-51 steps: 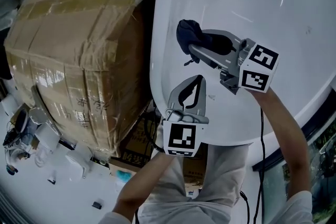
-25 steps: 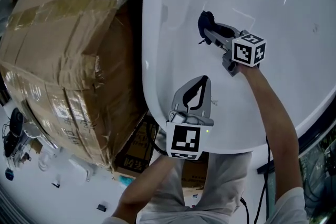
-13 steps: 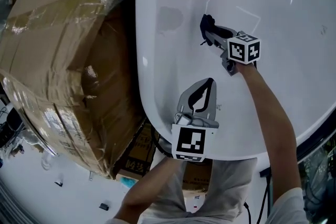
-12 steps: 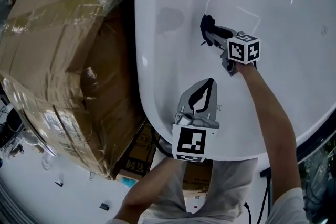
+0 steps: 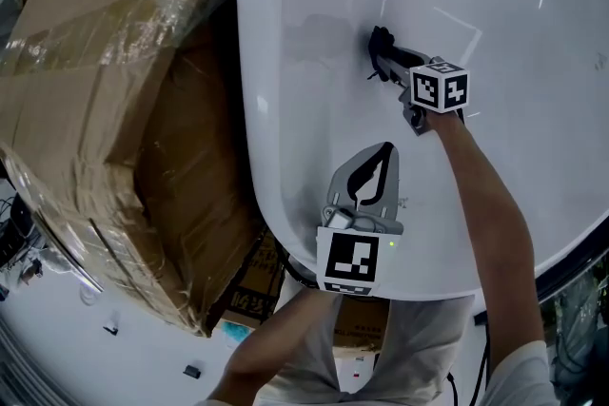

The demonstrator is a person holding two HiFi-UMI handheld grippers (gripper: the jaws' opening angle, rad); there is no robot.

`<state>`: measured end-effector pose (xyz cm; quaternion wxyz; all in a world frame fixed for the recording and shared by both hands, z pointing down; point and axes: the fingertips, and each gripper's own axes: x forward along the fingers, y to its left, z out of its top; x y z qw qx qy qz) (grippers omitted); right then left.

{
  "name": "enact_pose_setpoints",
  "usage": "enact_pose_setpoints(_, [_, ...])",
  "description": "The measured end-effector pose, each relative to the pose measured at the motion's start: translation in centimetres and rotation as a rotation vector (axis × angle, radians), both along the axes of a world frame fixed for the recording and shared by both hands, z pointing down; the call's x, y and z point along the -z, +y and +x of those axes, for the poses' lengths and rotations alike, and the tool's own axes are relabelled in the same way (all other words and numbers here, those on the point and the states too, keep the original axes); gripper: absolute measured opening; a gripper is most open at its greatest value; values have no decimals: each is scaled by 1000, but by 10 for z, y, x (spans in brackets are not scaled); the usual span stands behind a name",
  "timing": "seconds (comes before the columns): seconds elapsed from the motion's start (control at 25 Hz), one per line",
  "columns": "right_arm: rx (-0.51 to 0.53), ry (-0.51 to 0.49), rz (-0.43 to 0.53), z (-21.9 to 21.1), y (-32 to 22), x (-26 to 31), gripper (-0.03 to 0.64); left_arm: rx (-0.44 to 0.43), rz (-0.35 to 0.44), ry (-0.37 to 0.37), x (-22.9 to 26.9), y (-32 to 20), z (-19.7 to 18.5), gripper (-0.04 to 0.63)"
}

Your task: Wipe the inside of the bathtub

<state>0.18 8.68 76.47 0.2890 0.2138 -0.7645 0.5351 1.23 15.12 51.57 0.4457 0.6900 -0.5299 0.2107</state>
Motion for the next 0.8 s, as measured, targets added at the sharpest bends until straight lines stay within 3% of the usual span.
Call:
enact_pose_setpoints(0.28, [21, 18, 8, -9, 7, -4, 118, 1, -6, 2, -4, -1, -1, -2])
enact_pose_setpoints(0.8, [84, -105, 6, -31, 21, 39, 118, 6, -11, 15, 0, 3, 5, -2])
